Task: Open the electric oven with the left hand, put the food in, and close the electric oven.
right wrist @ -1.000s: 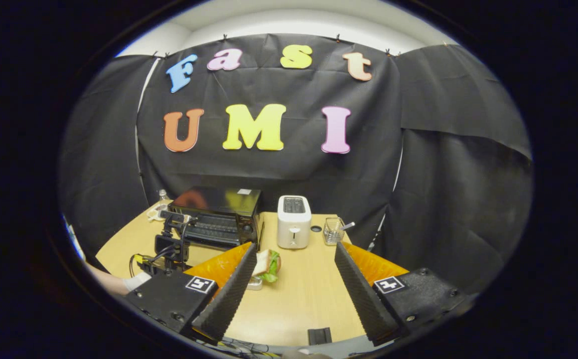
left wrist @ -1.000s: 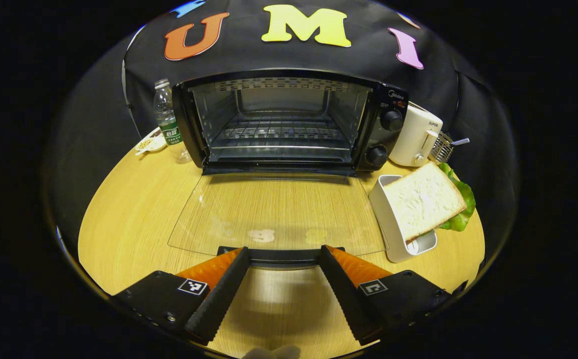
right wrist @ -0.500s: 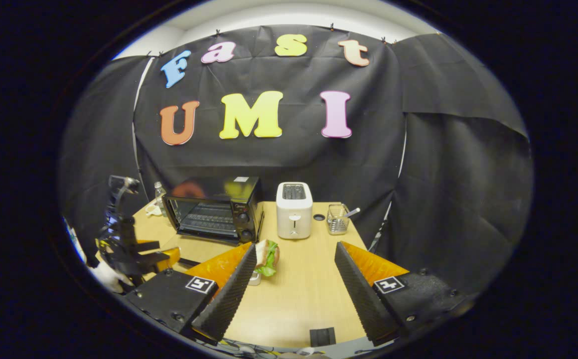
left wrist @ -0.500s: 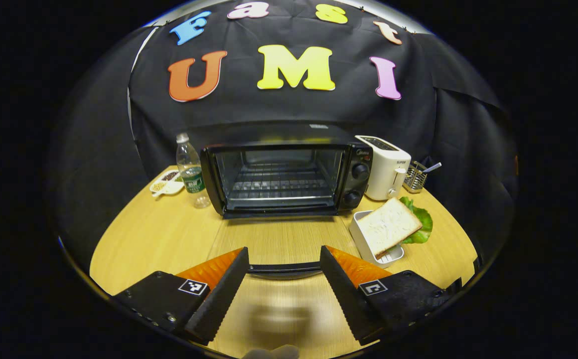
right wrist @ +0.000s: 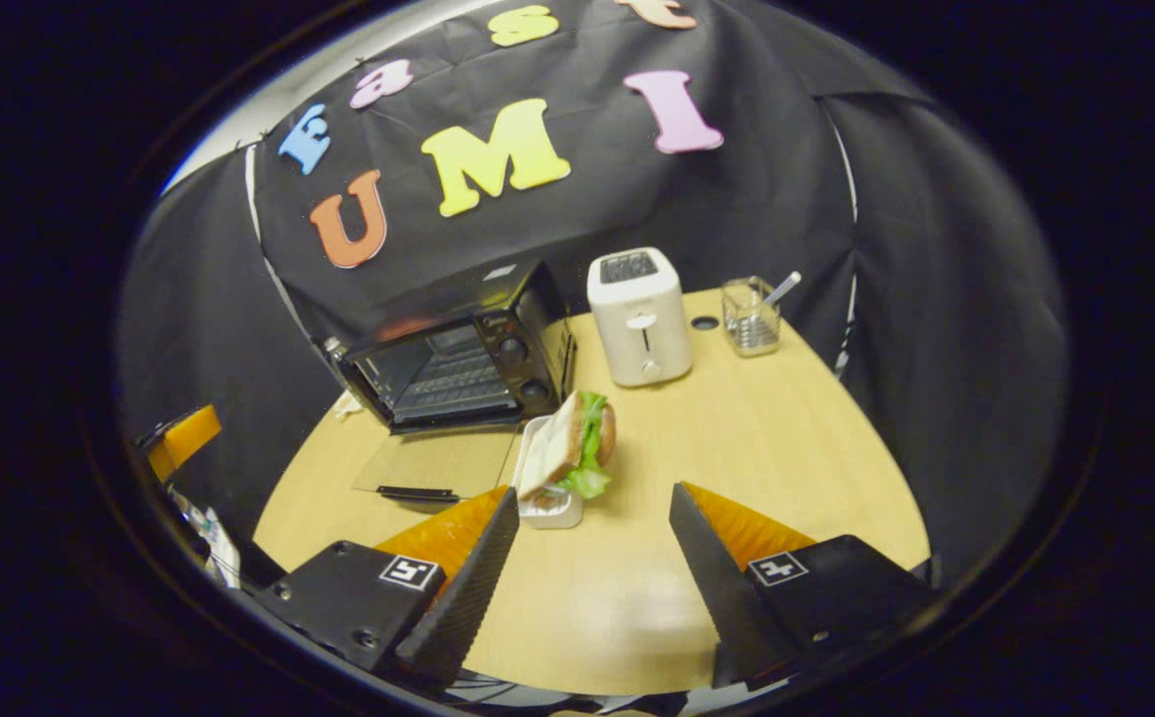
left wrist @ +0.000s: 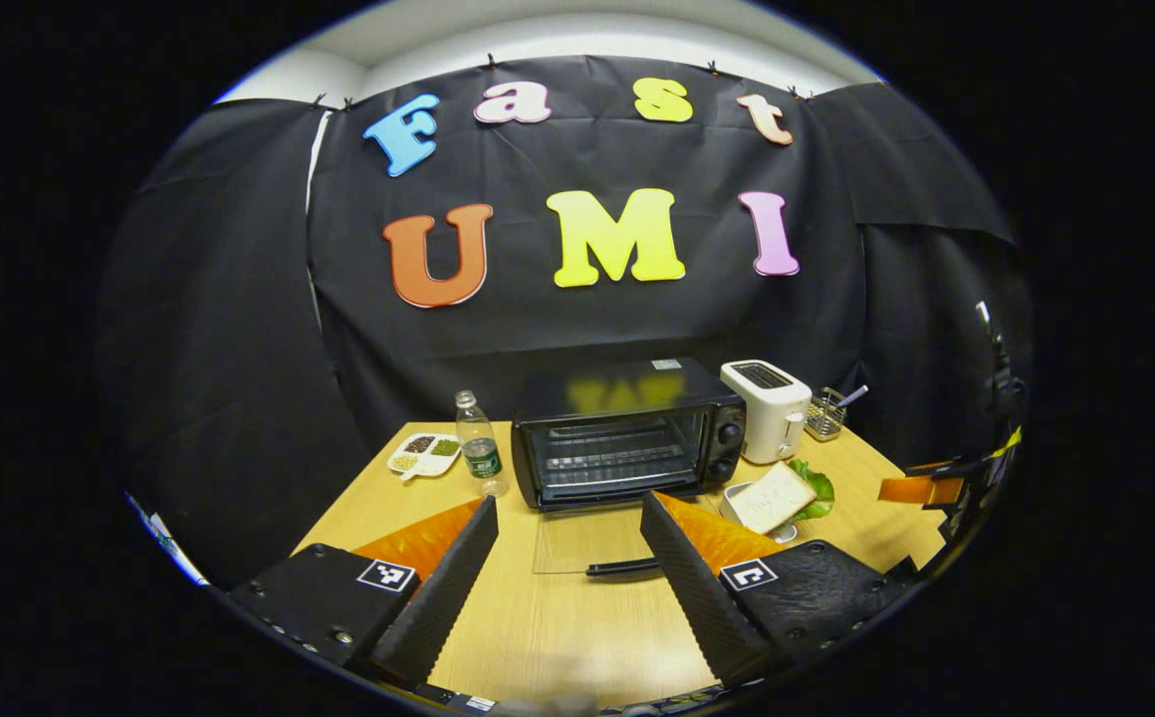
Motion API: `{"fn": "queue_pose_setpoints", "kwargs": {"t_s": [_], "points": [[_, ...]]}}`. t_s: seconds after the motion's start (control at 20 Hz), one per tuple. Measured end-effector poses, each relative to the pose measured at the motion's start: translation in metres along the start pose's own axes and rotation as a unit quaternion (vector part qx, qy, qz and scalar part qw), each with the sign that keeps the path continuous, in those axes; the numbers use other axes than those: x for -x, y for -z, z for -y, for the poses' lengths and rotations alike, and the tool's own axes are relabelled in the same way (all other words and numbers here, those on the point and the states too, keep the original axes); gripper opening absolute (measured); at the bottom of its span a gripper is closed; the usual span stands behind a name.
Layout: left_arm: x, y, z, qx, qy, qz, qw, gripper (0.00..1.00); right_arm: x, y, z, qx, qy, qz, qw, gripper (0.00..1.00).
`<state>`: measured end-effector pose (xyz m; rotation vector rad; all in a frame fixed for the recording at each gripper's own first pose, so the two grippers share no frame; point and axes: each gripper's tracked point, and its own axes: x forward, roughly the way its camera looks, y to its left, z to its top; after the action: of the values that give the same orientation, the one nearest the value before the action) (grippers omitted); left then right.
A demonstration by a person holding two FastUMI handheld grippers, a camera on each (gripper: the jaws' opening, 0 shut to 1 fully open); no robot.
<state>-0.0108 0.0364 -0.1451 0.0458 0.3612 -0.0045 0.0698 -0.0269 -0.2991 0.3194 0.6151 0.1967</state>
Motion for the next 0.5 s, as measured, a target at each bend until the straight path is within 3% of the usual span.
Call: {"fn": "queue_pose_setpoints", "kwargs": {"t_s": [0.05, 0.1, 0.15, 0.2, 0.25, 0.3, 0.35, 0.4, 0.45, 0.5], "points": [[0.005, -0.004, -0.006, -0.004, -0.015, 0.002, 1.0, 0.95, -0.013, 0.002, -0.001, -0.021, -0.016, -0.017, 1.0, 0.97], [0.01, -0.009, -0.014, -0.012, -0.034, 0.007, 0.999, 0.96, -0.026, 0.002, 0.0, -0.039, -0.031, -0.03, 0.998, 0.85], [0.016, -0.011, -0.017, -0.016, -0.049, 0.01, 0.999, 0.95, -0.038, 0.0, 0.001, -0.053, -0.045, -0.039, 0.997, 0.97], [0.019, -0.012, -0.018, -0.017, -0.063, 0.009, 0.998, 0.95, -0.051, -0.004, 0.003, -0.062, -0.056, -0.046, 0.995, 0.84], [0.022, -0.012, -0.017, -0.014, -0.075, 0.003, 0.997, 0.95, -0.063, -0.009, 0.006, -0.064, -0.066, -0.055, 0.994, 0.97], [0.023, -0.012, -0.015, -0.008, -0.086, -0.001, 0.996, 0.95, -0.074, -0.013, 0.008, -0.065, -0.077, -0.065, 0.993, 0.96], [0.024, -0.013, -0.014, -0.001, -0.097, -0.007, 0.995, 0.95, -0.085, -0.017, 0.012, -0.064, -0.087, -0.076, 0.991, 0.84], [0.025, -0.016, -0.012, 0.006, -0.108, -0.008, 0.994, 0.96, -0.094, -0.018, 0.017, -0.059, -0.094, -0.088, 0.99, 0.83], [0.026, -0.02, -0.01, 0.014, -0.118, -0.011, 0.993, 0.96, -0.105, -0.022, 0.018, -0.055, -0.1, -0.101, 0.988, 0.95], [0.026, -0.024, -0.007, 0.02, -0.128, -0.013, 0.991, 0.96, -0.114, -0.026, 0.016, -0.053, -0.113, -0.112, 0.986, 0.82]]}}
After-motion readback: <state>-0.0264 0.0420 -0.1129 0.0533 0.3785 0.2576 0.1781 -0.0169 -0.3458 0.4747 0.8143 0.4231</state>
